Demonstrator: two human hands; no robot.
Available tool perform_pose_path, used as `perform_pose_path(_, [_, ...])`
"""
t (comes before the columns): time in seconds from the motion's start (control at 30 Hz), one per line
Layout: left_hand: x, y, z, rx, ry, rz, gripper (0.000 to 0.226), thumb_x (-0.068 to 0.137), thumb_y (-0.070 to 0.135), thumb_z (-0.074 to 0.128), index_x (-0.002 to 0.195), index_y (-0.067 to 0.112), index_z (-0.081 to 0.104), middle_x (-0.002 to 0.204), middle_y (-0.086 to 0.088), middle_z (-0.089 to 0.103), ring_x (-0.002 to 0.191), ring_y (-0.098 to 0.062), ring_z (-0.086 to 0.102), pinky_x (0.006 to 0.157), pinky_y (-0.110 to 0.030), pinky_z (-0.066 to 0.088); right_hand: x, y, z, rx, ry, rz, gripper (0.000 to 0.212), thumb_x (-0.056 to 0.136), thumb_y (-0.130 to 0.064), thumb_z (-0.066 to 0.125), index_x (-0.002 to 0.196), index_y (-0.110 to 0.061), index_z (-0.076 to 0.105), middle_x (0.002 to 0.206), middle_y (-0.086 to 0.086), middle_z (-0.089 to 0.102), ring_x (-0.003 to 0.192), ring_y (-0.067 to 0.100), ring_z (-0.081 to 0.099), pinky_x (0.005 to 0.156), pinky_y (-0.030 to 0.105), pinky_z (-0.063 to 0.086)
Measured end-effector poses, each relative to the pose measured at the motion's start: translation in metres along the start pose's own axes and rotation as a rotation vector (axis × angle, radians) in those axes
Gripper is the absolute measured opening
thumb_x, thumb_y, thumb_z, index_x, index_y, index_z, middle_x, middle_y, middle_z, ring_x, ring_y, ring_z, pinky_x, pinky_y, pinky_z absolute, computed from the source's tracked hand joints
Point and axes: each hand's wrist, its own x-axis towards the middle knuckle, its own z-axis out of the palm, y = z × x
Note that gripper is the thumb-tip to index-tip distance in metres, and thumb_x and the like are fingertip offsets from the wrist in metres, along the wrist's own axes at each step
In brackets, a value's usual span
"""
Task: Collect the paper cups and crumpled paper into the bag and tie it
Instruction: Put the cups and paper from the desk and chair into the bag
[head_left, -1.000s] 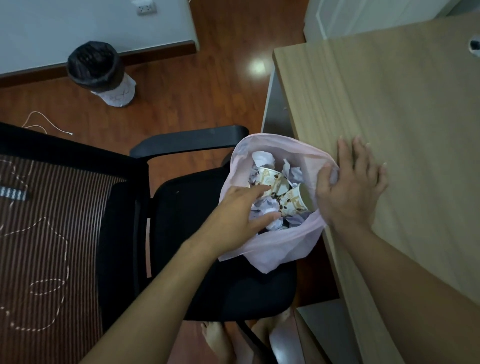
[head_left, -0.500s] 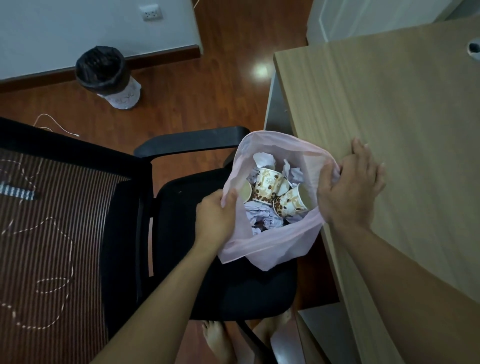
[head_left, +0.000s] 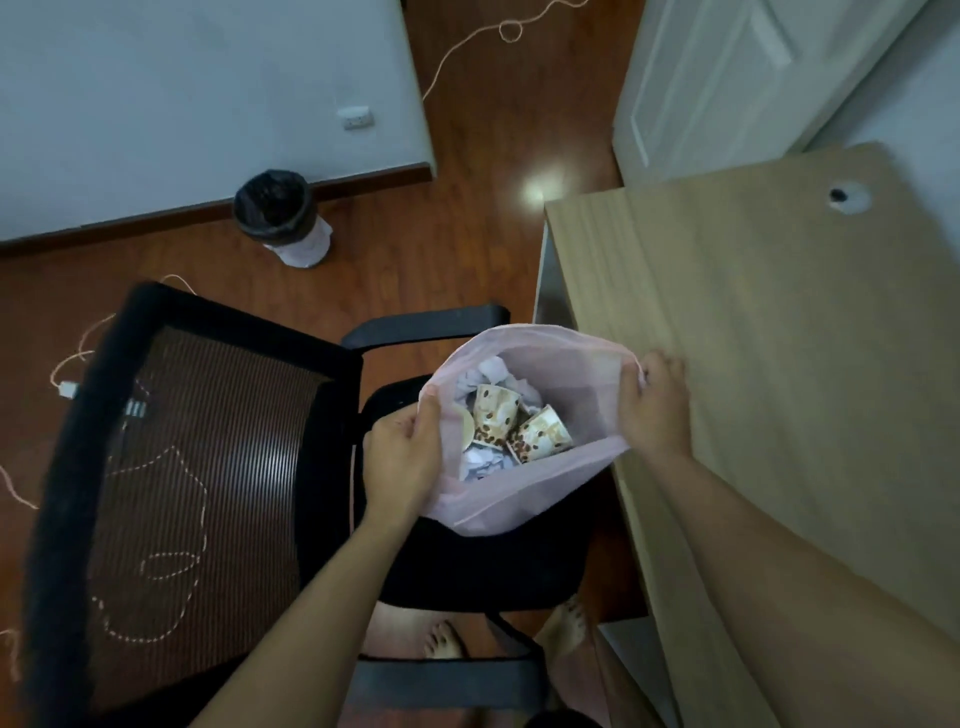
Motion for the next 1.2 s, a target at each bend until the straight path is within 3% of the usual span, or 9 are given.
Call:
perform_pose_path(0.13, [-0.019, 0.046, -0.047, 0.001, 0.025, 0.069, 0.063, 0.111, 0.049, 0.052, 0.061, 0.019, 0.028, 0.052, 0.009, 0.030, 0.049, -0.008, 0.031, 0.051, -0.032, 0.026, -0.035, -0.052, -0.048, 0.131, -0.031, 0.054, 0.040, 0.114, -0.037, 0.048, 0.087, -0.009, 0.043, 0.075, 0.010, 0.056, 0.070, 0.035, 0.051, 0.061, 0.043, 0.029])
perform_pose_path(0.27, [-0.037, 0.098, -0.081, -0.031, -0.013, 0.150, 0.059, 0.111, 0.046, 0.053, 0.063, 0.019, 0.030, 0.054, 0.008, 0.032, 0.051, -0.008, 0.031, 0.050, -0.028, 0.025, -0.041, -0.089, -0.114, 0.227, 0.056, 0.059, 0.044, 0.113, -0.042, 0.050, 0.082, -0.012, 0.041, 0.069, 0.002, 0.051, 0.065, 0.025, 0.047, 0.059, 0.041, 0.031])
perform_pose_path(0.4, [-0.045, 0.142, -0.082, -0.118, -0.119, 0.186, 0.058, 0.107, 0.042, 0.056, 0.068, 0.006, 0.032, 0.063, 0.002, 0.036, 0.060, -0.013, 0.034, 0.061, -0.033, 0.028, -0.021, -0.106, -0.196, 0.225, 0.147, 0.033, 0.044, 0.112, -0.041, 0.052, 0.076, -0.017, 0.042, 0.070, 0.000, 0.051, 0.071, 0.027, 0.048, 0.058, 0.025, 0.034])
perform_pose_path(0.5, [-0.049, 0.170, -0.062, -0.120, -0.226, 0.183, 0.062, 0.104, 0.051, 0.056, 0.071, 0.001, 0.042, 0.068, -0.001, 0.041, 0.065, -0.016, 0.036, 0.064, -0.034, 0.029, -0.006, -0.102, -0.255, 0.205, 0.212, 0.034, 0.046, 0.112, -0.044, 0.051, 0.082, -0.008, 0.051, 0.075, 0.003, 0.057, 0.077, 0.029, 0.054, 0.063, 0.040, 0.035])
perform_pose_path(0.7, [-0.060, 0.222, 0.011, -0.101, -0.415, 0.215, 0.050, 0.099, 0.059, 0.061, 0.069, 0.021, 0.050, 0.068, -0.003, 0.041, 0.064, -0.015, 0.035, 0.064, -0.033, 0.026, -0.002, -0.070, -0.343, 0.200, 0.363, 0.094, 0.038, 0.110, -0.045, 0.055, 0.088, -0.014, 0.055, 0.079, 0.000, 0.059, 0.085, 0.028, 0.056, 0.071, 0.036, 0.032])
perform_pose_path(0.9, [-0.067, 0.267, 0.071, -0.007, -0.481, 0.273, 0.060, 0.105, 0.055, 0.062, 0.060, 0.015, 0.055, 0.051, 0.007, 0.059, 0.040, -0.006, 0.045, 0.045, -0.023, 0.035, -0.010, -0.022, -0.392, 0.236, 0.477, 0.200, 0.037, 0.109, -0.045, 0.060, 0.104, -0.008, 0.059, 0.095, 0.003, 0.064, 0.091, 0.025, 0.058, 0.076, 0.031, 0.035])
perform_pose_path(1.03, [-0.066, 0.275, 0.100, 0.052, -0.594, 0.325, 0.044, 0.107, 0.042, 0.065, 0.074, 0.013, 0.071, 0.068, -0.001, 0.072, 0.057, -0.014, 0.063, 0.061, -0.028, 0.055, -0.019, 0.014, -0.400, 0.191, 0.423, 0.314, 0.030, 0.109, -0.035, 0.064, 0.118, -0.006, 0.064, 0.107, 0.003, 0.067, 0.098, 0.021, 0.059, 0.084, 0.028, 0.039])
perform_pose_path(1.1, [-0.064, 0.272, 0.110, 0.004, -0.671, 0.277, 0.024, 0.107, 0.030, 0.066, 0.102, 0.013, 0.082, 0.081, -0.009, 0.075, 0.057, -0.018, 0.063, 0.063, -0.033, 0.061, -0.030, 0.032, -0.392, 0.165, 0.362, 0.352, 0.023, 0.108, -0.028, 0.065, 0.120, -0.008, 0.066, 0.108, 0.003, 0.067, 0.100, 0.021, 0.061, 0.085, 0.026, 0.038])
perform_pose_path(1.2, [-0.064, 0.263, 0.112, 0.000, -0.713, 0.230, 0.026, 0.109, 0.022, 0.063, 0.129, 0.010, 0.074, 0.091, -0.007, 0.074, 0.059, -0.018, 0.062, 0.062, -0.029, 0.060, -0.049, 0.049, -0.376, 0.170, 0.328, 0.380, 0.019, 0.108, -0.025, 0.066, 0.119, -0.010, 0.070, 0.112, 0.007, 0.073, 0.109, 0.027, 0.069, 0.086, 0.026, 0.040])
